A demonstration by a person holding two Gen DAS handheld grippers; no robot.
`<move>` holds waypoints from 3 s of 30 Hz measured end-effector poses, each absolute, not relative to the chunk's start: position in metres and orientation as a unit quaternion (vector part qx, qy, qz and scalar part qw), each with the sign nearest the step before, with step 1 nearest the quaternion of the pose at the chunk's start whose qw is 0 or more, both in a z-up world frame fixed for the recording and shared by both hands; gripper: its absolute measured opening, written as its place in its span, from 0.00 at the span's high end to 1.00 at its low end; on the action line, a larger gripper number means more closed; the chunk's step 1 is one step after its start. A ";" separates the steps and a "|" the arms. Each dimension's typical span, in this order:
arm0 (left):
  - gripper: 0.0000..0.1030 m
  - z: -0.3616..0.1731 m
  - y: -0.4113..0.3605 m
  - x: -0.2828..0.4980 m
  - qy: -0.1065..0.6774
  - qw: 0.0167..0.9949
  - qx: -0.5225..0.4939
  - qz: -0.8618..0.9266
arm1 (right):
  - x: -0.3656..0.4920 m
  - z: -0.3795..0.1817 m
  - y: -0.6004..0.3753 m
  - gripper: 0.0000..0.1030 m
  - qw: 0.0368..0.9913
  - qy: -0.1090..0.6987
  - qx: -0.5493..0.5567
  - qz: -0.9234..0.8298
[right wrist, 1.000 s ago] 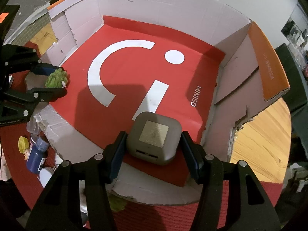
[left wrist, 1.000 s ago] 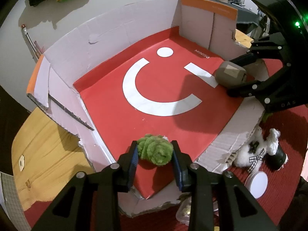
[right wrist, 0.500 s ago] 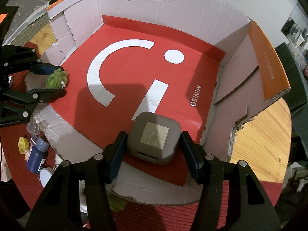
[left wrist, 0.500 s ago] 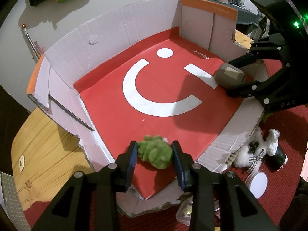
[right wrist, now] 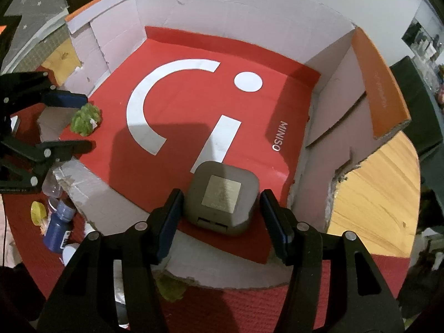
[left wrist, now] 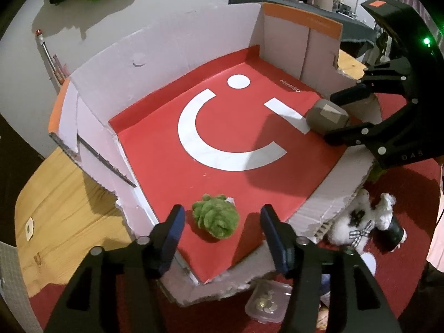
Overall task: Organize objects
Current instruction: 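Carry both held items into the red box and open both tools, then withdraw both tools from the box back toward the remaining items, then grasp the yellow bottle cap with the left tool while the right tool grasps the black-white cylinder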
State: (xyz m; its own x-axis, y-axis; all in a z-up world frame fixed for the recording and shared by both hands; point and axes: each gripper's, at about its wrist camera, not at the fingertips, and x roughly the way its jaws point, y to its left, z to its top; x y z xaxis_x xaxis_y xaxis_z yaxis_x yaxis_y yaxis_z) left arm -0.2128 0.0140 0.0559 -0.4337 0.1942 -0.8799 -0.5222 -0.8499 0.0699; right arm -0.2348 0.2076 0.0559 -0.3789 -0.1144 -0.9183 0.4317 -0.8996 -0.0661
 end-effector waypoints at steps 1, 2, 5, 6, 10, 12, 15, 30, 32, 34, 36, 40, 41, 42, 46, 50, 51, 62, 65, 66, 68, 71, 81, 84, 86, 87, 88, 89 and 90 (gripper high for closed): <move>0.39 0.058 0.014 -0.211 0.166 0.215 -0.484 0.832 | -0.233 0.059 0.209 0.43 0.167 0.145 0.527 -0.821; 0.39 0.059 0.014 -0.209 0.164 0.215 -0.481 0.834 | -0.232 0.063 0.211 0.43 0.166 0.140 0.521 -0.825; 0.39 0.069 0.014 -0.201 0.158 0.215 -0.468 0.843 | -0.224 0.075 0.212 0.42 0.162 0.120 0.502 -0.841; 0.37 0.073 0.014 -0.199 0.155 0.215 -0.462 0.847 | -0.222 0.080 0.211 0.42 0.161 0.113 0.496 -0.845; 0.34 0.090 0.014 -0.187 0.135 0.208 -0.437 0.865 | -0.221 0.104 0.214 0.40 0.156 0.093 0.466 -0.866; 0.31 0.103 0.011 -0.176 0.126 0.199 -0.412 0.880 | -0.213 0.116 0.212 0.38 0.155 0.086 0.442 -0.879; 0.23 0.119 0.005 -0.158 0.108 0.185 -0.375 0.902 | -0.189 0.136 0.216 0.34 0.151 0.077 0.403 -0.900; 0.06 0.145 -0.026 -0.064 0.018 0.137 -0.270 0.953 | -0.073 0.178 0.224 0.10 0.123 0.017 0.253 -0.959; 0.04 0.144 -0.029 -0.056 0.009 0.127 -0.261 0.957 | -0.058 0.176 0.225 0.08 0.112 0.010 0.238 -0.965; 0.00 0.142 -0.031 -0.046 0.000 0.111 -0.249 0.962 | -0.048 0.173 0.223 0.08 0.098 0.016 0.227 -0.969; 0.00 0.138 -0.030 -0.038 -0.004 0.096 -0.241 0.966 | -0.037 0.169 0.221 0.06 0.087 0.020 0.220 -0.971; 0.00 0.127 -0.025 -0.025 0.002 0.078 -0.238 0.968 | -0.020 0.155 0.220 0.03 0.070 0.011 0.212 -0.975; 0.00 0.124 -0.025 -0.022 0.001 0.074 -0.238 0.969 | -0.015 0.150 0.219 0.03 0.061 0.013 0.206 -0.977; 0.00 0.121 -0.024 -0.019 -0.002 0.070 -0.238 0.969 | -0.012 0.146 0.219 0.03 0.055 0.014 0.202 -0.978; 0.00 0.103 -0.023 -0.009 -0.015 0.064 -0.246 0.967 | -0.004 0.126 0.220 0.02 0.045 -0.009 0.206 -0.977; 0.00 0.083 -0.019 -0.005 -0.022 0.059 -0.271 0.961 | -0.005 0.101 0.220 0.02 0.045 -0.033 0.233 -0.971; 0.00 0.076 -0.018 -0.005 -0.024 0.059 -0.280 0.958 | -0.006 0.095 0.219 0.02 0.043 -0.032 0.239 -0.969; 0.00 0.034 -0.013 -0.011 -0.028 0.049 -0.342 0.938 | -0.015 0.041 0.205 0.02 0.033 -0.017 0.318 -0.947; 0.00 0.030 -0.016 -0.014 -0.035 0.050 -0.353 0.934 | -0.018 0.038 0.203 0.02 0.033 -0.014 0.326 -0.945; 0.00 0.029 -0.017 -0.014 -0.038 0.049 -0.355 0.933 | -0.018 0.038 0.203 0.02 0.033 -0.013 0.327 -0.944; 0.00 0.028 -0.018 -0.014 -0.041 0.048 -0.358 0.931 | -0.019 0.038 0.202 0.02 0.032 -0.011 0.330 -0.943; 0.00 0.025 -0.020 -0.017 -0.044 0.050 -0.366 0.928 | -0.020 0.035 0.200 0.02 0.033 -0.008 0.337 -0.941; 0.07 0.023 -0.021 -0.035 -0.005 0.064 -0.396 0.916 | -0.042 0.029 0.196 0.02 0.037 0.005 0.391 -0.920; 0.12 0.022 -0.022 -0.040 0.004 0.066 -0.405 0.912 | -0.049 0.027 0.195 0.02 0.039 0.008 0.404 -0.914; 0.13 0.020 -0.025 -0.044 0.009 0.067 -0.410 0.909 | -0.054 0.026 0.193 0.03 0.040 0.013 0.411 -0.911; 0.14 0.020 -0.026 -0.046 0.013 0.067 -0.411 0.909 | -0.056 0.026 0.191 0.03 0.040 0.016 0.413 -0.910; 0.14 0.020 -0.027 -0.048 0.016 0.066 -0.411 0.909 | -0.058 0.026 0.190 0.03 0.040 0.019 0.414 -0.909; 0.17 0.019 -0.028 -0.049 0.019 0.067 -0.412 0.909 | -0.060 0.026 0.189 0.03 0.039 0.021 0.415 -0.909; 0.18 0.019 -0.029 -0.051 0.021 0.067 -0.413 0.908 | -0.062 0.026 0.189 0.03 0.040 0.022 0.416 -0.908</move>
